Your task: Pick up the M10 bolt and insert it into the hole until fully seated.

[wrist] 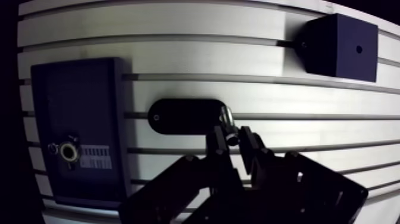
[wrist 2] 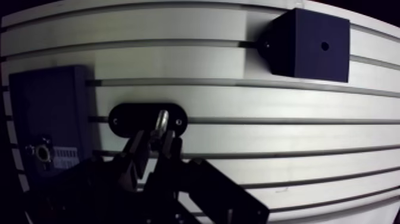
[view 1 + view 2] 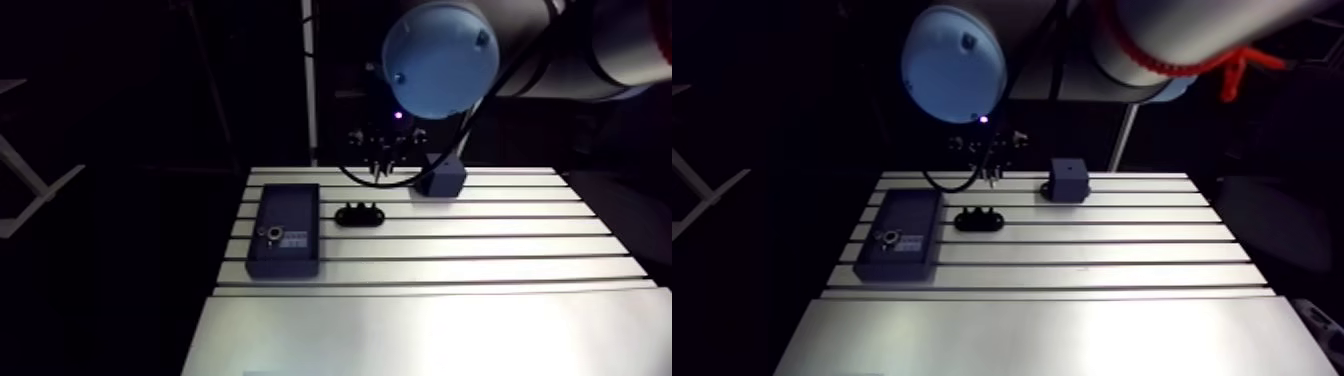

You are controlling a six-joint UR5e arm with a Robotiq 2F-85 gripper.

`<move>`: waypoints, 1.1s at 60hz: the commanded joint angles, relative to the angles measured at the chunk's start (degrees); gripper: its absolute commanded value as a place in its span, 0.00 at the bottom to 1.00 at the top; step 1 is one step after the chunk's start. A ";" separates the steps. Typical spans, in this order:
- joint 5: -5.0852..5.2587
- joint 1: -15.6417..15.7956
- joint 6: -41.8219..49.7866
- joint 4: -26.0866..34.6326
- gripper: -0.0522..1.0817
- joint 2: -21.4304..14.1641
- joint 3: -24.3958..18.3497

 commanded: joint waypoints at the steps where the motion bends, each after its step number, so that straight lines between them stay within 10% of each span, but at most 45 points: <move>1: -0.97 -0.80 0.14 12.59 1.00 -1.67 -6.48; 20: -0.80 -3.86 -0.01 29.19 1.00 -0.77 -18.82; 43: -0.19 -8.62 -2.33 41.72 1.00 9.51 -35.25; 66: 0.00 -10.82 -1.48 44.73 1.00 13.61 -40.14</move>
